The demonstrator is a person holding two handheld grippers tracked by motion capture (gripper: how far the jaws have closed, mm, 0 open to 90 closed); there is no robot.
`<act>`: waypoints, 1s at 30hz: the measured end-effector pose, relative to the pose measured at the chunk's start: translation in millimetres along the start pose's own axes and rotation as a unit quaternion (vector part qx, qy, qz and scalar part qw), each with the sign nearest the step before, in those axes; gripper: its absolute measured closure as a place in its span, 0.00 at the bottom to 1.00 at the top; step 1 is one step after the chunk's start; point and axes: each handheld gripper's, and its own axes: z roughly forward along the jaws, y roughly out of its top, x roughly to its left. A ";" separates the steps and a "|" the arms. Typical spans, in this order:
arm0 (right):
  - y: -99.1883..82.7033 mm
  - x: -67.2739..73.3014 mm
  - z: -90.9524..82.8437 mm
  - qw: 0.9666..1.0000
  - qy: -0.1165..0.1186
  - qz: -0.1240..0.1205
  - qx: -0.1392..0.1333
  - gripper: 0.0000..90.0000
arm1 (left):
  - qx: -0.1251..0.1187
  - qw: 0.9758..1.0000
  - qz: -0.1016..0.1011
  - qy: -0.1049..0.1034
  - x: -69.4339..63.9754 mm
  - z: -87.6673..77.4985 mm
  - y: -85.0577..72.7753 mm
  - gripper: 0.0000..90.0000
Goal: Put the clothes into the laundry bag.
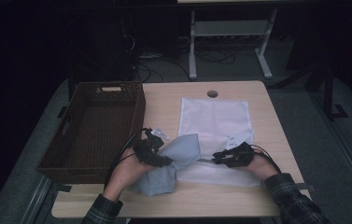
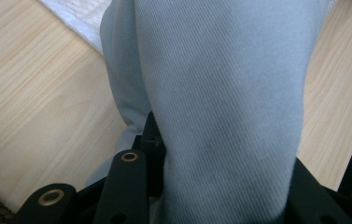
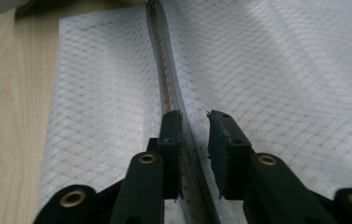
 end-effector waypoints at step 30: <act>-0.1 -6.3 6.0 0.999 -0.005 0.040 -0.004 0.96 | 0.006 1.000 -0.002 -0.001 0.9 2.5 -0.5 0.72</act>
